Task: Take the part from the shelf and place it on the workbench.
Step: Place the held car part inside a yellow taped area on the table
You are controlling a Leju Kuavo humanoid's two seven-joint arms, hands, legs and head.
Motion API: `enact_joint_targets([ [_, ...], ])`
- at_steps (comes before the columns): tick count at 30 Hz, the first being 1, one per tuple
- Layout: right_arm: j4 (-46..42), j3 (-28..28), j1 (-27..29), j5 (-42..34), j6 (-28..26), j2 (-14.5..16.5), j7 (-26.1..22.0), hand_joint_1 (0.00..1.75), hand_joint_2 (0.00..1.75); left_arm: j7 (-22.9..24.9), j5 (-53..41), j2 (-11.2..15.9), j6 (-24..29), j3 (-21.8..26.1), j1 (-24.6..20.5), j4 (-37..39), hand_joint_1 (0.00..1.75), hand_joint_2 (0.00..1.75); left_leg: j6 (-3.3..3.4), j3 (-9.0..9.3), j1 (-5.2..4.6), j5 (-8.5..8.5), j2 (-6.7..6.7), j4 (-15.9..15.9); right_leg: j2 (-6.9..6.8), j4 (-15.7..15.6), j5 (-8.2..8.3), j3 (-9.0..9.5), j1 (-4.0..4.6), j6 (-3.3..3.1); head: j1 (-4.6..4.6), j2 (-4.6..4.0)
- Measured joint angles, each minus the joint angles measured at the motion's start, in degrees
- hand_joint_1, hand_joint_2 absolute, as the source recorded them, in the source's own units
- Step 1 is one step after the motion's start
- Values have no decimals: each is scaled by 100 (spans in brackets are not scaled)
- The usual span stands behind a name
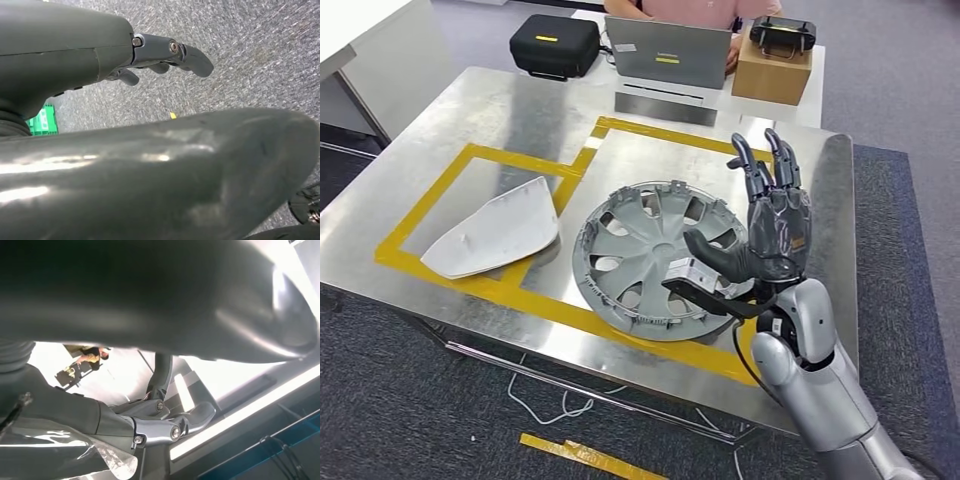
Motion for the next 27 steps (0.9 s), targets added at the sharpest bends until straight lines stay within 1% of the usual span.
enact_joint_targets([
  [1, -11, -14, 3, -7, 1, 0, -4, 0, 0, 3, -9, -12, 0, 10, 3, -4, 0, 0, 23, 16, 22, 17, 36, -35, -56, 196, -129, -95, 1, 25, 15, 1],
  [2, -16, -24, 11, -13, 2, 0, -7, 0, 0, 5, -11, -22, 0, 20, 8, -7, 0, 0, 35, 23, 28, 19, 74, -48, -121, 515, -310, -247, -11, 48, 27, 0],
  [3, -18, -28, 20, -20, 4, 0, -9, 0, 0, 5, -13, -31, -1, 27, 15, -8, 0, 0, 41, 22, 31, 16, 112, -48, -161, 910, -503, -425, -26, 74, 38, 0],
  [4, -19, -31, 37, -26, 9, 0, -9, 0, 0, 5, -13, -40, -2, 34, 22, -8, 0, 0, 40, 21, 33, 10, 156, -48, -182, 1274, -646, -594, -43, 98, 38, 0],
  [5, -19, -32, 57, -31, 14, 0, -10, 0, 0, 5, -14, -48, -3, 43, 29, -8, 0, 0, 33, 23, 36, 4, 200, -47, -196, 1484, -694, -689, -59, 118, 37, -1],
  [6, -19, -38, 71, -36, 20, 0, -10, 0, 0, 5, -15, -55, -4, 53, 34, -8, 0, 0, 20, 28, 42, -5, 244, -45, -213, 1465, -630, -672, -72, 135, 37, -1],
  [7, -19, -44, 79, -39, 25, 0, -10, 0, 0, 5, -16, -63, -5, 64, 36, -8, 0, 0, 0, 39, 51, -18, 285, -42, -248, 1203, -469, -527, -83, 148, 36, -1],
  [8, -20, -50, 79, -43, 27, 0, -12, 0, 0, 5, -19, -71, -5, 74, 38, -8, 0, 0, -29, 54, 58, -37, 323, -35, -335, 779, -280, -295, -90, 161, 38, -1],
  [9, -20, -55, 74, -47, 31, 0, -14, 0, 0, 5, -20, -73, -6, 87, 38, -9, 0, 0, -64, 66, 47, -59, 356, -24, -456, 384, -158, -77, -77, 166, 43, -1],
  [10, -20, -55, 68, -51, 35, 0, -16, 0, 0, 4, -22, -74, -7, 99, 39, -11, 0, 0, -100, 77, 32, -79, 384, -8, -536, 88, -84, 95, -71, 143, 43, -1],
  [11, -20, -55, 66, -55, 39, 0, -20, 0, 0, 4, -23, -74, -7, 111, 41, -14, 0, 0, -131, 85, 13, -94, 413, 5, -587, -57, -74, 184, -61, 109, 37, -1],
  [12, -20, -56, 68, -58, 42, 0, -21, 0, 0, 3, -24, -72, -7, 123, 43, -17, 0, 0, -154, 90, 0, -101, 444, 13, -570, -74, -95, 200, -47, 63, 31, -1],
  [13, -20, -57, 73, -60, 43, 0, -23, 0, 0, 3, -26, -75, -7, 131, 45, -20, 0, 0, -176, 99, 6, -110, 480, 19, -504, -76, -85, 204, -52, 11, 21, -1],
  [14, -20, -58, 77, -62, 44, 1, -23, 0, 0, 3, -29, -75, -7, 140, 47, -23, 0, 0, -204, 104, 19, -135, 474, 35, -465, -77, -80, 202, -55, -25, 15, -1],
  [15, -20, -59, 75, -64, 44, 1, -23, 0, 0, 4, -39, -75, -7, 152, 49, -26, 0, 0, -234, 80, 37, -206, 409, 111, -428, -82, -74, 203, -59, -63, 12, -1],
  [16, -19, -58, 69, -64, 44, 2, -23, 0, 0, 4, -50, -75, -7, 163, 51, -29, 0, 0, -265, 9, 52, -334, 310, 288, -398, -88, -69, 207, -69, -97, 6, 0],
  [17, -19, -57, 65, -64, 44, 2, -24, 0, 0, 5, -63, -77, -9, 175, 57, -31, 0, 0, -289, -123, 65, -514, 193, 591, -370, -90, -69, 209, -74, -125, -1, 1],
  [18, -16, -55, 64, -64, 46, 2, -25, 0, 0, 9, -80, -80, -11, 188, 67, -32, 0, 0, -301, -308, 70, -715, 112, 995, -338, -90, -73, 210, -71, -143, -5, 0],
  [19, -10, -52, 68, -61, 50, 2, -25, 0, 0, 13, -96, -83, -13, 202, 80, -33, 0, 0, -307, -494, 72, -871, 80, 1386, -303, -90, -76, 211, -65, -153, -6, 0],
  [20, -2, -49, 73, -56, 55, 2, -26, 0, 0, 17, -110, -86, -15, 216, 94, -33, 0, 0, -304, -628, 72, -933, 70, 1651, -267, -89, -78, 215, -59, -157, -5, 0],
  [21, 6, -48, 77, -50, 60, 2, -26, 0, 0, 21, -121, -88, -16, 232, 107, -34, 0, 0, -293, -672, 72, -875, 67, 1709, -231, -89, -79, 221, -53, -158, -6, -1],
  [22, 10, -48, 77, -41, 64, 2, -26, 0, 0, 22, -129, -88, -18, 246, 114, -37, 0, 0, -273, -607, 71, -708, 64, 1534, -200, -88, -82, 232, -49, -159, -6, -1],
  [23, 12, -47, 73, -31, 66, 2, -25, 0, 0, 22, -133, -88, -21, 259, 119, -42, 0, 0, -244, -456, 70, -469, 55, 1176, -173, -88, -85, 245, -46, -157, -6, -1],
  [24, 13, -47, 66, -18, 67, 2, -25, 0, 0, 22, -140, -88, -24, 272, 117, -48, 0, 0, -210, -281, 67, -268, 31, 778, -154, -88, -89, 253, -43, -152, -4, -1],
  [25, 15, -47, 56, -4, 67, 2, -23, 0, 0, 22, -151, -90, -27, 284, 112, -55, 0, 0, -185, -131, 61, -132, 10, 423, -137, -82, -93, 250, -34, -140, -2, -1],
  [26, 19, -47, 47, 11, 65, 2, -21, 0, 0, 22, -165, -94, -30, 292, 106, -62, 0, 0, -194, -35, 61, -62, -10, 183, -127, -74, -101, 238, -23, -136, -1, 0],
  [27, 23, -47, 43, 24, 63, 2, -16, 0, 0, 22, -181, -102, -32, 298, 100, -67, 0, 0, -213, 0, 60, -64, -24, 81, -121, -67, -105, 222, -14, -135, 3, 0],
])
